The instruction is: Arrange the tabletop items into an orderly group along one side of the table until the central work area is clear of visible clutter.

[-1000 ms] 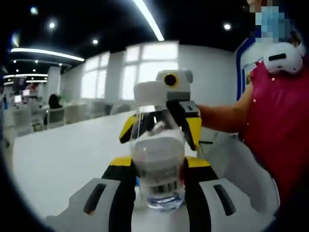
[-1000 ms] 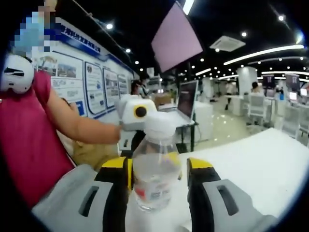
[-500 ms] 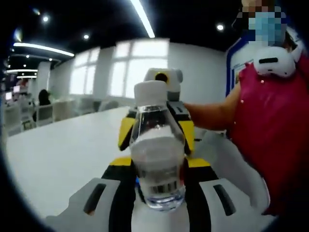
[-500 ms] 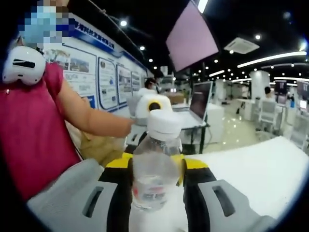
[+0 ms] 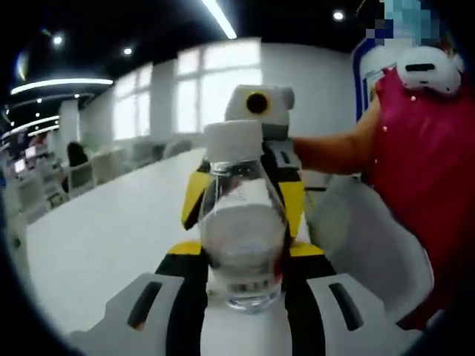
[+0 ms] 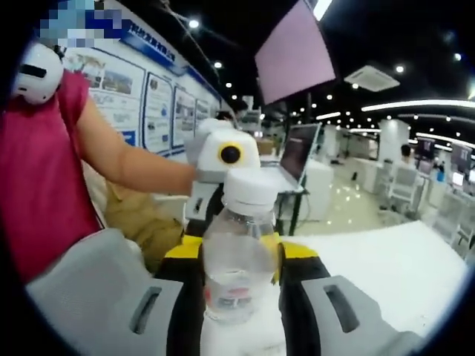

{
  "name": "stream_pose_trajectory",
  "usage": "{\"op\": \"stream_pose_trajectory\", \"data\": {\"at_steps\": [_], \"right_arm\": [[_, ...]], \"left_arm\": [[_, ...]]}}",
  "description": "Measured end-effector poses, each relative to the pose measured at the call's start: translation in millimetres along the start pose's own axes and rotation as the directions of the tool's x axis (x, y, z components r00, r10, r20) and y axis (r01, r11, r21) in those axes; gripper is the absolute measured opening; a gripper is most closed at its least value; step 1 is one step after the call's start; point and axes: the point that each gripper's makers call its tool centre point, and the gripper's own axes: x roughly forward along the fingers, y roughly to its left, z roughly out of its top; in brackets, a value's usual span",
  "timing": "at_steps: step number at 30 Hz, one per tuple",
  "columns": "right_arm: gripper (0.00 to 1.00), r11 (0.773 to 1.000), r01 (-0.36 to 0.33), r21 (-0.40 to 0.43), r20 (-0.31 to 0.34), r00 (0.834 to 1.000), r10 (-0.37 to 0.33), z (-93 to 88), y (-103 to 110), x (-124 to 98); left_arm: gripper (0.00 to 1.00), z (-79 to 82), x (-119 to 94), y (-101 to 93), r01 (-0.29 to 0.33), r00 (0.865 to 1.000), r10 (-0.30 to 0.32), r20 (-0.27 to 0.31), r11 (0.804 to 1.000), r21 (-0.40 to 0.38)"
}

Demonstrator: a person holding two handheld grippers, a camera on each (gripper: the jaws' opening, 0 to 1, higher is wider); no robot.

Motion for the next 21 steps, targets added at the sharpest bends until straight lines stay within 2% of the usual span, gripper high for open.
{"op": "stream_pose_trajectory", "data": {"at_steps": [4, 9, 15, 21], "right_arm": [[0.36, 0.998, 0.059, -0.023, 0.0, 0.998, -0.059, -2.8, -16.6, 3.2], [0.36, 0.99, 0.144, 0.0, 0.004, 0.99, -0.144, -14.5, -48.4, 9.7], [0.36, 0.983, 0.184, 0.022, -0.008, 0.983, -0.184, -36.5, -74.6, 19.5], [0.37, 0.975, 0.22, 0.028, -0.03, 0.975, -0.219, -61.9, -99.0, 28.6]], "left_arm": [[0.36, -4.3, -3.7, 20.6, -0.076, 0.997, 0.076, -0.028, 0.997, 0.029], [0.37, -13.3, -5.6, 52.8, -0.154, 0.986, 0.157, -0.057, 0.987, 0.044], [0.37, -33.1, -0.2, 80.8, -0.188, 0.973, 0.196, -0.125, 0.98, 0.068], [0.38, -54.9, 5.8, 105.8, -0.211, 0.961, 0.221, -0.167, 0.975, 0.075]]}}
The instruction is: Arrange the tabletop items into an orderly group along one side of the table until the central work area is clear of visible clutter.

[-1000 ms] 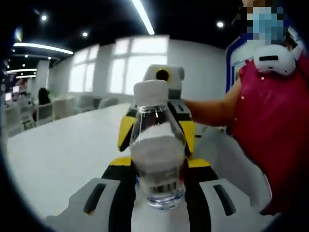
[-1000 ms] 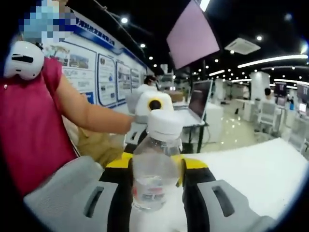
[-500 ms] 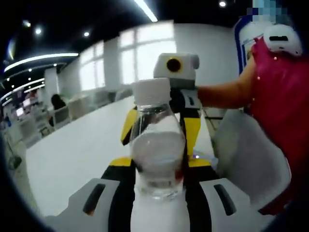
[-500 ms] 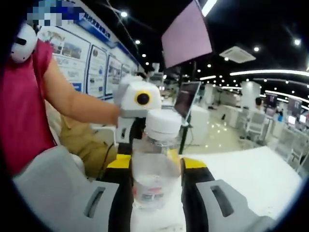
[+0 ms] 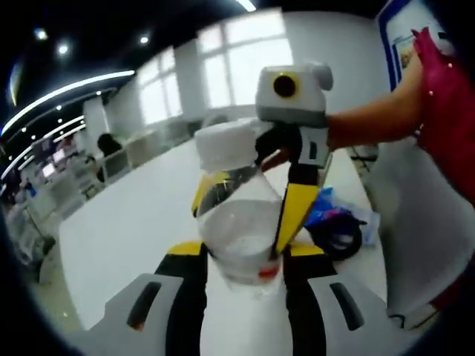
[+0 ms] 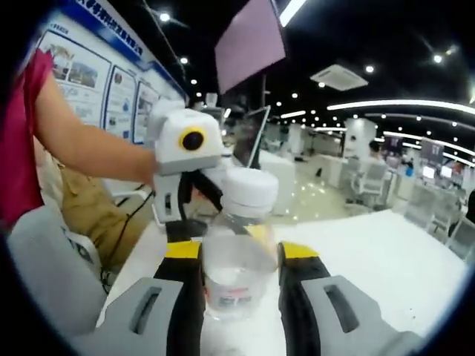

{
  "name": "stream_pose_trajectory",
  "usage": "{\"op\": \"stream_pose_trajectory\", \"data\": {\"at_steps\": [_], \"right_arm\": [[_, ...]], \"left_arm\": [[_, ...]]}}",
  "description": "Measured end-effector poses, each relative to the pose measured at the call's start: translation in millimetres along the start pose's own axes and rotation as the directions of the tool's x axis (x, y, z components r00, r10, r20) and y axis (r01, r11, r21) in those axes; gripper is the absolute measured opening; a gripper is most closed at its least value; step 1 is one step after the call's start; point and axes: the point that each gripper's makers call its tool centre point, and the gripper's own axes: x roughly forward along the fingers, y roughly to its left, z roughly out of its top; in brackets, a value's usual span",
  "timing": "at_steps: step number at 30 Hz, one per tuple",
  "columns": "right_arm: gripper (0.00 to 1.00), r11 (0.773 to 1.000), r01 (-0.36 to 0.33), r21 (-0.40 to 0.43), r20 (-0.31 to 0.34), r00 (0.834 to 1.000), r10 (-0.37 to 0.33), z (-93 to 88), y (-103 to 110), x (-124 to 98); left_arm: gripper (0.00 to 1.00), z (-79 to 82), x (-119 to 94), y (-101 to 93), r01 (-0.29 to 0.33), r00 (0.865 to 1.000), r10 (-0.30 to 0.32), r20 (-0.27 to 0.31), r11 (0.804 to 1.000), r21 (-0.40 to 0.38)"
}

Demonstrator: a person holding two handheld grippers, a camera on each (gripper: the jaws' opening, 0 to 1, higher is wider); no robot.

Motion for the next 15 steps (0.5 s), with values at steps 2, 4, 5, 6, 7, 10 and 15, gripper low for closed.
{"op": "stream_pose_trajectory", "data": {"at_steps": [2, 4, 5, 6, 7, 10, 15], "right_arm": [[0.37, 1.0, 0.01, 0.007, -0.012, 1.0, -0.01, -11.0, -7.5, 5.1], [0.37, 1.0, 0.019, 0.007, -0.026, 0.999, -0.019, -21.1, -12.9, 10.0], [0.37, 1.0, 0.025, 0.007, -0.032, 0.999, -0.025, -24.7, -15.3, 12.0], [0.37, 0.999, 0.036, 0.004, -0.043, 0.998, -0.036, -29.6, -19.0, 14.8], [0.37, 0.999, 0.043, 0.001, -0.043, 0.998, -0.043, -31.7, -21.3, 17.3], [0.37, 0.998, 0.065, 0.019, -0.046, 0.997, -0.064, -39.9, -30.6, 24.2], [0.37, 0.996, 0.085, 0.037, -0.063, 0.995, -0.082, -54.7, -37.4, 35.0]], "left_arm": [[0.38, -10.3, 6.6, 8.4, -0.006, 1.0, 0.006, -0.022, 1.0, -0.006], [0.38, -20.9, 12.6, 15.9, -0.007, 0.999, 0.007, -0.04, 1.0, -0.008], [0.38, -26.2, 15.8, 19.6, -0.01, 0.999, 0.01, -0.05, 1.0, -0.009], [0.38, -29.3, 17.7, 22.1, -0.012, 0.998, 0.012, -0.055, 1.0, -0.01], [0.38, -33.0, 19.6, 25.3, -0.015, 0.998, 0.014, -0.063, 1.0, -0.009], [0.38, -42.9, 23.0, 37.4, -0.029, 0.996, 0.028, -0.085, 0.999, -0.018], [0.37, -59.6, 27.7, 45.3, -0.034, 0.994, 0.031, -0.108, 0.999, -0.034]]}}
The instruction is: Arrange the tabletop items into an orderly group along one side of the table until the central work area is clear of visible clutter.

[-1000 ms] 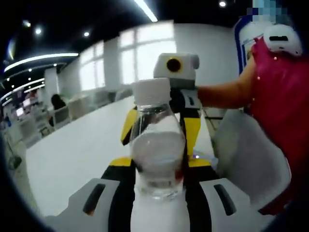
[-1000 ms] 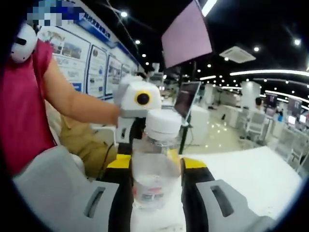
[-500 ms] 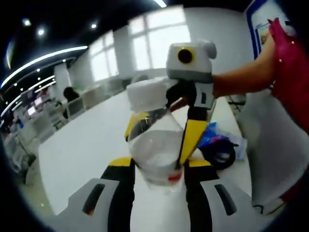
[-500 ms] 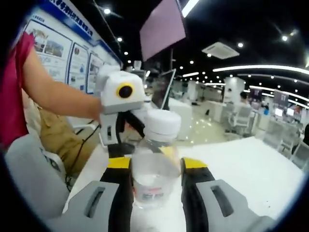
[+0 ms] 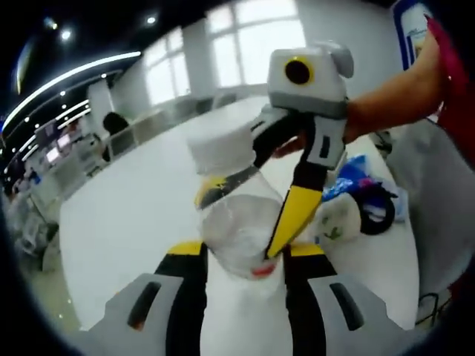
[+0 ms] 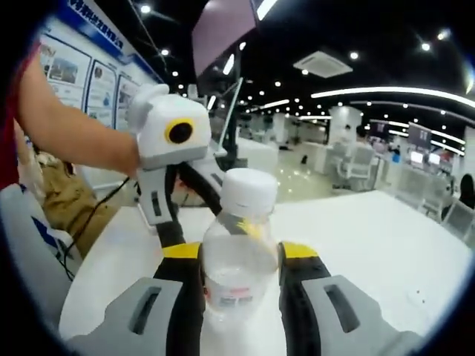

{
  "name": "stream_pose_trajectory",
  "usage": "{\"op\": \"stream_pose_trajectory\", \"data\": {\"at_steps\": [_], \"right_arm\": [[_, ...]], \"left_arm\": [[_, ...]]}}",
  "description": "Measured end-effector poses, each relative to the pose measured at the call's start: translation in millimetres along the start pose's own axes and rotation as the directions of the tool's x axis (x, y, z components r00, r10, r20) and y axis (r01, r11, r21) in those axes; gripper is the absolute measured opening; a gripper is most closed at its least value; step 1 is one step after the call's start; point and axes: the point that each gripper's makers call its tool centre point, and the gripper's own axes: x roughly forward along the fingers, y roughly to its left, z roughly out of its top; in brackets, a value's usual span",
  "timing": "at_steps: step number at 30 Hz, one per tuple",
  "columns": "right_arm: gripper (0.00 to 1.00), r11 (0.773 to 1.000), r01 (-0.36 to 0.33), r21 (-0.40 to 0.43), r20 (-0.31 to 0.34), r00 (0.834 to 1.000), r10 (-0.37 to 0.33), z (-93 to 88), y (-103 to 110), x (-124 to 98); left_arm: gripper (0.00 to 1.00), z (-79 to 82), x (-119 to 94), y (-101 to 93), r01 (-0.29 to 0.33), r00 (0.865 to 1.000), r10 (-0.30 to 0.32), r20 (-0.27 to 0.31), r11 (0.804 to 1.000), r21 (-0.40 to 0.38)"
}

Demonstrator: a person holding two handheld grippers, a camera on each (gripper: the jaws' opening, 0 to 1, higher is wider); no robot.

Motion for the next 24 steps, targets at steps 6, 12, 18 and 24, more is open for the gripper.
{"op": "stream_pose_trajectory", "data": {"at_steps": [6, 12, 18, 24], "right_arm": [[0.37, 1.0, -0.003, -0.02, -0.036, 0.999, 0.002, -4.3, 2.8, 11.6], [0.37, 0.999, 0.002, -0.036, -0.022, 1.0, -0.003, -3.1, 7.7, 13.7], [0.38, 0.999, 0.019, -0.032, -0.035, 0.999, -0.02, -3.4, 7.2, 13.0], [0.39, 0.999, 0.02, -0.029, -0.041, 0.999, -0.021, -5.0, 7.9, 11.3]], "left_arm": [[0.37, -13.3, -3.4, 4.5, -0.012, 1.0, 0.012, -0.007, 1.0, -0.022], [0.37, -15.0, -7.1, 3.4, -0.012, 1.0, 0.012, -0.005, 1.0, -0.015], [0.37, -15.2, -5.9, 1.5, -0.012, 1.0, 0.012, -0.009, 1.0, -0.022], [0.37, -16.2, -4.1, -0.3, -0.012, 1.0, 0.012, -0.022, 1.0, -0.015]]}}
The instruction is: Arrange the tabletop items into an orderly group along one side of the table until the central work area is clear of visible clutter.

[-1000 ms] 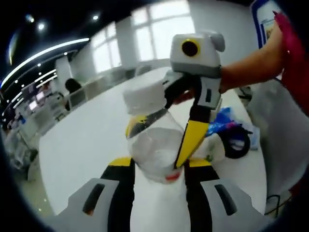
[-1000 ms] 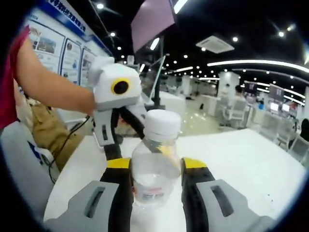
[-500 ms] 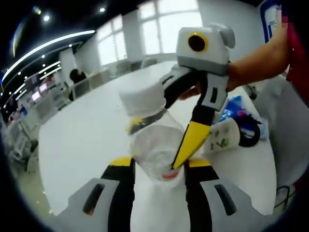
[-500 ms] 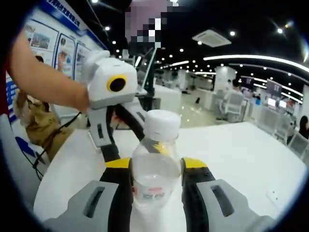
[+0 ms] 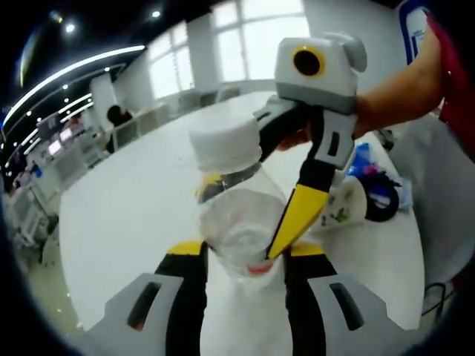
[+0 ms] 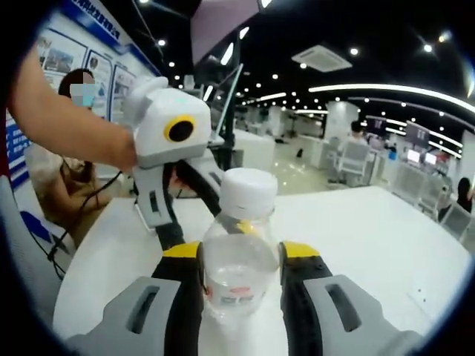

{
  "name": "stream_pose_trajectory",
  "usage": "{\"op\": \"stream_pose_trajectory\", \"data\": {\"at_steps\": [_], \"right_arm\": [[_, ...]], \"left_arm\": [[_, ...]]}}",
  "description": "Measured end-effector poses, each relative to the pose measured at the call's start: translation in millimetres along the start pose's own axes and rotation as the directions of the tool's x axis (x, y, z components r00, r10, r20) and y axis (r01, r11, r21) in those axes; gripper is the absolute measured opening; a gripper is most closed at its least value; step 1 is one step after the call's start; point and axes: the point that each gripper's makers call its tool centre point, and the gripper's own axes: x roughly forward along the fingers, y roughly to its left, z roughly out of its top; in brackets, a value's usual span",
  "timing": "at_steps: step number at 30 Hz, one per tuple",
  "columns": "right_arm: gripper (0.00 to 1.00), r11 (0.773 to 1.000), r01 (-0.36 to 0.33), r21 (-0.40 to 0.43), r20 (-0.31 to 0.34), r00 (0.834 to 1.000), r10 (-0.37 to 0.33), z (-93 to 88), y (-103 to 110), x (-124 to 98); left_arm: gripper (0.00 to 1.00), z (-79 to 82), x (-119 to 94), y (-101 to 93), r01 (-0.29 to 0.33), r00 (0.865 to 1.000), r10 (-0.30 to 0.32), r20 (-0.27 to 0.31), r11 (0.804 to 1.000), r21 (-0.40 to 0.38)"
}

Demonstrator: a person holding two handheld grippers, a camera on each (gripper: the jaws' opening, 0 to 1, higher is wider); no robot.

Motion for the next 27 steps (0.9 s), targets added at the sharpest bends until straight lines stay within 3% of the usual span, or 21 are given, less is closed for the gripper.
{"op": "stream_pose_trajectory", "data": {"at_steps": [8, 14, 21, 27], "right_arm": [[0.4, 1.0, -0.008, 0.012, -0.012, 1.0, 0.008, -0.6, 1.4, -0.1], [0.47, 1.0, 0.0, 0.021, 0.003, 1.0, 0.0, 4.6, -1.0, -2.7], [0.46, 0.999, 0.019, 0.047, 0.025, 0.999, -0.02, 8.8, -8.4, -16.8], [0.46, 0.999, 0.029, 0.037, 0.005, 1.0, -0.029, 2.9, -8.3, -20.8]], "left_arm": [[0.37, -2.4, -0.1, -2.4, 0.003, 1.0, -0.003, -0.018, 1.0, -0.019], [0.39, -6.2, -0.9, -4.7, 0.001, 1.0, -0.002, -0.03, 1.0, -0.026], [0.39, -9.4, -3.5, -5.8, -0.004, 0.999, 0.003, -0.041, 1.0, -0.029], [0.4, -8.2, -4.4, -8.0, -0.006, 0.999, 0.005, -0.039, 0.999, -0.032]]}}
